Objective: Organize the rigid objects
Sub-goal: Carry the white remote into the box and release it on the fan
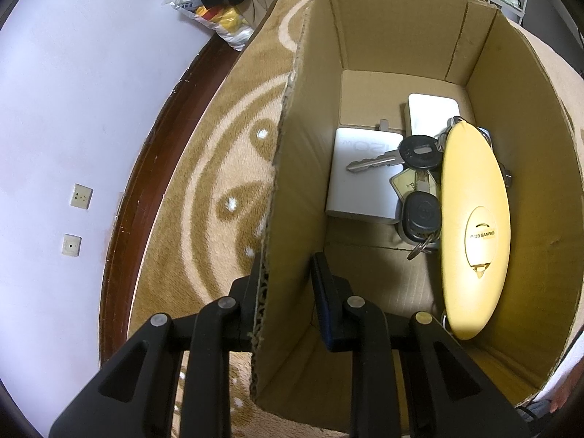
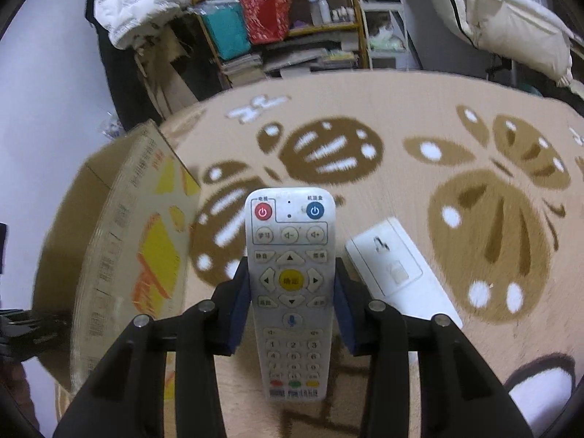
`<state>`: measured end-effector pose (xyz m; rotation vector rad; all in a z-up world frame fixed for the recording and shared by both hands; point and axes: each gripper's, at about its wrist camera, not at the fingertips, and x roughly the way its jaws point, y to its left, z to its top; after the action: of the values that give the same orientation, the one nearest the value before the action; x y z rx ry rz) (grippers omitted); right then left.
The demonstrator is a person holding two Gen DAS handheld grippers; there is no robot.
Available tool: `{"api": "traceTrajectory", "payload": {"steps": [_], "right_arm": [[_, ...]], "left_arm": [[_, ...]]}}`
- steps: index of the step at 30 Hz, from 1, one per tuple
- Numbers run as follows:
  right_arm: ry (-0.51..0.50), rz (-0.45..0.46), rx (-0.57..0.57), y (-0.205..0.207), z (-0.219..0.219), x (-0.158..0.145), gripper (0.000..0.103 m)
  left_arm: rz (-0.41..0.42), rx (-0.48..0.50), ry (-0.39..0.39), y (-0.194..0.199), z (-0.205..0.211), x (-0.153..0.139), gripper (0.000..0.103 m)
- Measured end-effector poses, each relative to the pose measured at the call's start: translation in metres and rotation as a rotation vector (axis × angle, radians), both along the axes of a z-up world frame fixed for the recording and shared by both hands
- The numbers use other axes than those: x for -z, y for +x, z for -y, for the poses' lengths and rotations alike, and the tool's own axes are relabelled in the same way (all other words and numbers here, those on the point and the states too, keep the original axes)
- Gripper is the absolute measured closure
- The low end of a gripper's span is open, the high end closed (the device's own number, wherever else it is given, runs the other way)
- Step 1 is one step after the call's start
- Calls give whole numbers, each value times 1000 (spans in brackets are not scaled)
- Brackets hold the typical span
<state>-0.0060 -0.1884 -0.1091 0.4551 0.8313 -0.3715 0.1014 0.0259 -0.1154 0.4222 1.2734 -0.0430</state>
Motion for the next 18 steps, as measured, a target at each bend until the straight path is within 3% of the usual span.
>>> {"api": "traceTrajectory", "payload": {"steps": [10, 18], "right_arm": [[-31, 106, -28, 5, -10, -32, 60], [-92, 218, -29, 3, -18, -84, 60]], "left_arm": [[1, 4, 7, 0, -1, 0, 79], [0, 4, 9, 0, -2, 0, 79]]}}
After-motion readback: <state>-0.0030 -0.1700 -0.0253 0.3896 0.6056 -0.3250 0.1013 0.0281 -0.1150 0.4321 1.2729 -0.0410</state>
